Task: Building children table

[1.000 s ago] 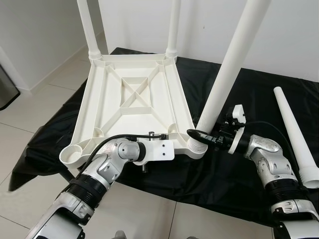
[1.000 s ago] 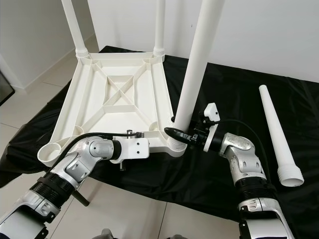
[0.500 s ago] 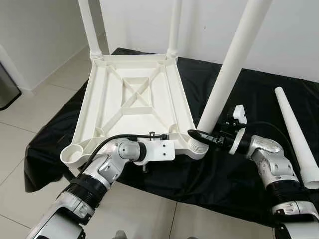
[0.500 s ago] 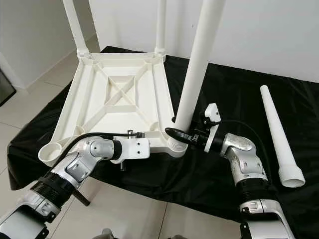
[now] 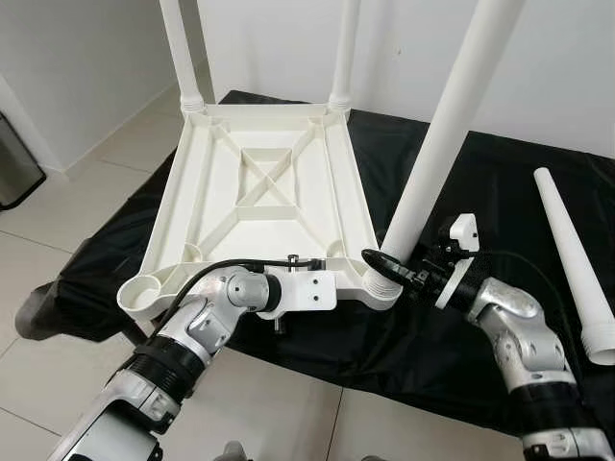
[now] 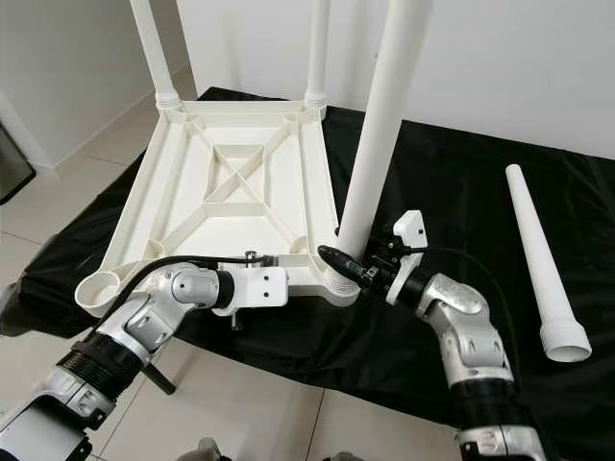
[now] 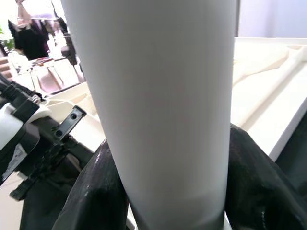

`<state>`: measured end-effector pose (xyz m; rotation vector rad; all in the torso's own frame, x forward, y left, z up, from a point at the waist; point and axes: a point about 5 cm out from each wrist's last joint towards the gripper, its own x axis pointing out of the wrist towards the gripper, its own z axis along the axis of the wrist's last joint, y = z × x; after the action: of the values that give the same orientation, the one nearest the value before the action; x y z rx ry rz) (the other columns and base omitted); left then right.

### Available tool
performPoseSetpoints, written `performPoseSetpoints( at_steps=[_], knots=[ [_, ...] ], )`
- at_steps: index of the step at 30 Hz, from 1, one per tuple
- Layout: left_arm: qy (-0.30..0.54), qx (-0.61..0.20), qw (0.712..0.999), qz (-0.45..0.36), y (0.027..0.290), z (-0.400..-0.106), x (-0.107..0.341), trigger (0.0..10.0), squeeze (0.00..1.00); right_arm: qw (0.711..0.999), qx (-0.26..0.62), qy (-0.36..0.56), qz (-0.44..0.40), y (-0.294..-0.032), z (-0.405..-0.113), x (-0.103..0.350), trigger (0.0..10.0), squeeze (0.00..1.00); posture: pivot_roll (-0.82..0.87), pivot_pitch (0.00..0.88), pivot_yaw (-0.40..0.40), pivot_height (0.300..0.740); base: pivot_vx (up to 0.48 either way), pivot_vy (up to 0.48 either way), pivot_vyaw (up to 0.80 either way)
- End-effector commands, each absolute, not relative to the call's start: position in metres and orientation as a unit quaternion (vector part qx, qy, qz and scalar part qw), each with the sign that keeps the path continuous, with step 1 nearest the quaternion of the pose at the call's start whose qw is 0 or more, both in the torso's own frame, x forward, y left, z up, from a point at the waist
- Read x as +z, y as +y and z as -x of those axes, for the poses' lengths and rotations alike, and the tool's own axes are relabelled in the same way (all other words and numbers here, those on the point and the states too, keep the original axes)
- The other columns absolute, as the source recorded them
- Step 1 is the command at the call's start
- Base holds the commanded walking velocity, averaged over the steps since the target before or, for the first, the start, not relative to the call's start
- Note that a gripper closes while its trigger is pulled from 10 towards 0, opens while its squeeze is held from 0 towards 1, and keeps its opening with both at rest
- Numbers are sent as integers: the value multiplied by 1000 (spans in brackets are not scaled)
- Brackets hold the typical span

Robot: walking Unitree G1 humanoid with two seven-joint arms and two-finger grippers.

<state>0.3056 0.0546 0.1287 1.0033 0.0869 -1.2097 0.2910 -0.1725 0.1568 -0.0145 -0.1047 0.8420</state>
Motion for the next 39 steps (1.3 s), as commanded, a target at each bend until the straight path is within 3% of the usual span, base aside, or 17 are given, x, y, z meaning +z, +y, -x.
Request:
performPoseSetpoints(
  at_steps=[1,25,39],
  knots=[
    [39,-537,712,-451,55,-305,126,10000,0,903,421,-82,-9,-161,-288,168,10000,0,-39,17,-17,740,0,0,0],
    [39,-539,710,-452,56,-306,128,10000,0,944,313,-96,-31,-120,-263,168,10000,0,-37,29,-11,740,0,0,0],
    [38,-538,709,-454,57,-306,128,10000,0,980,183,-79,-6,-99,-262,161,10000,0,-25,7,-18,740,0,0,0]
  ],
)
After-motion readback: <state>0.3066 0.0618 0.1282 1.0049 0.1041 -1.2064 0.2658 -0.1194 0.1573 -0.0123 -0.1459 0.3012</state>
